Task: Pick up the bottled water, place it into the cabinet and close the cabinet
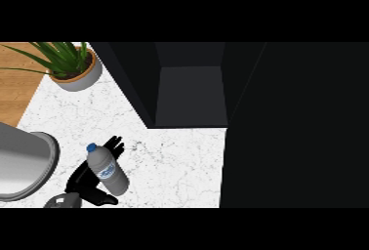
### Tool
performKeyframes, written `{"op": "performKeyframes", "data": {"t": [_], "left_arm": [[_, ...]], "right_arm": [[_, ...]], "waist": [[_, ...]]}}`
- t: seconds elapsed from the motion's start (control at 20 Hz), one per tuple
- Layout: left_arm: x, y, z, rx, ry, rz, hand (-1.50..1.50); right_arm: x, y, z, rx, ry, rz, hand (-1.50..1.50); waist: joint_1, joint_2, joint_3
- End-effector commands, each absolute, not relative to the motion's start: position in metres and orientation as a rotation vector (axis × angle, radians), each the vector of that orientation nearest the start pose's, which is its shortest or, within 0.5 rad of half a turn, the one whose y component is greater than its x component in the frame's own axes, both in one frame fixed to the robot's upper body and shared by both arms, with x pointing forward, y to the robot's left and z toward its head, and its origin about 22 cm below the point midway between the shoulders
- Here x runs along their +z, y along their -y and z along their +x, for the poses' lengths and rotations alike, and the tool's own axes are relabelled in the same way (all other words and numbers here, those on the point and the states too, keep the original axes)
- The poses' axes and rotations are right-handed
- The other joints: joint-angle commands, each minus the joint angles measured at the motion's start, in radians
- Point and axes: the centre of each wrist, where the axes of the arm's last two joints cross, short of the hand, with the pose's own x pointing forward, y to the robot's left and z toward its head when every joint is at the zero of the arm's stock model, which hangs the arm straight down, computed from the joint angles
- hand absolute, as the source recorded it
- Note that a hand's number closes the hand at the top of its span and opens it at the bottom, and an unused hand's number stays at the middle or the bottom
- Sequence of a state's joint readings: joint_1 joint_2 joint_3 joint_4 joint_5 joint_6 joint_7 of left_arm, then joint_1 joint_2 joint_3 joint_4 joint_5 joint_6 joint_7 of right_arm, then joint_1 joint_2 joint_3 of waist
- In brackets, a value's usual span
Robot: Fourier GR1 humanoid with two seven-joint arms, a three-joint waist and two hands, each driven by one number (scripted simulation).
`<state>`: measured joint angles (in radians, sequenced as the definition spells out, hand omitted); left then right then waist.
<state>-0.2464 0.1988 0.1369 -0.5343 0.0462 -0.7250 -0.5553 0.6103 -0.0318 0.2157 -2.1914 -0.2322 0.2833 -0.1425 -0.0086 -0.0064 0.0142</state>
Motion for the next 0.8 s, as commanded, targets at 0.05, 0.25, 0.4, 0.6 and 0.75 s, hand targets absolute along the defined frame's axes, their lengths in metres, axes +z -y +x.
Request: {"op": "performKeyframes", "data": {"t": [0.05, 0.25, 0.4, 0.6, 0.75], "left_arm": [[-0.155, -0.277, 0.236, -0.126, 1.263, -0.823, -1.50], [-0.163, -0.261, 0.224, -0.131, 1.273, -0.863, 1.50], [-0.158, -0.256, 0.233, -0.126, 1.273, -0.866, 1.50], [-0.163, -0.263, 0.215, -0.121, 1.307, -0.855, 1.50], [-0.155, -0.275, 0.229, 0.018, 1.402, -0.733, 1.50]], "right_arm": [[0.065, 0.238, 0.100, 0.001, 1.775, 0.395, -1.50], [0.051, 0.225, 0.100, -0.036, 1.780, 0.403, -1.50], [0.059, 0.230, 0.093, -0.023, 1.775, 0.384, -1.50], [0.060, 0.237, 0.103, -0.056, 1.801, 0.365, -1.50], [0.044, 0.235, 0.094, -0.026, 1.784, 0.369, -1.50]], "waist": [[-0.005, 0.007, -0.015], [-0.005, 0.007, -0.016], [-0.006, 0.005, -0.015], [0.005, 0.007, -0.015], [0.000, 0.006, -0.015]]}}
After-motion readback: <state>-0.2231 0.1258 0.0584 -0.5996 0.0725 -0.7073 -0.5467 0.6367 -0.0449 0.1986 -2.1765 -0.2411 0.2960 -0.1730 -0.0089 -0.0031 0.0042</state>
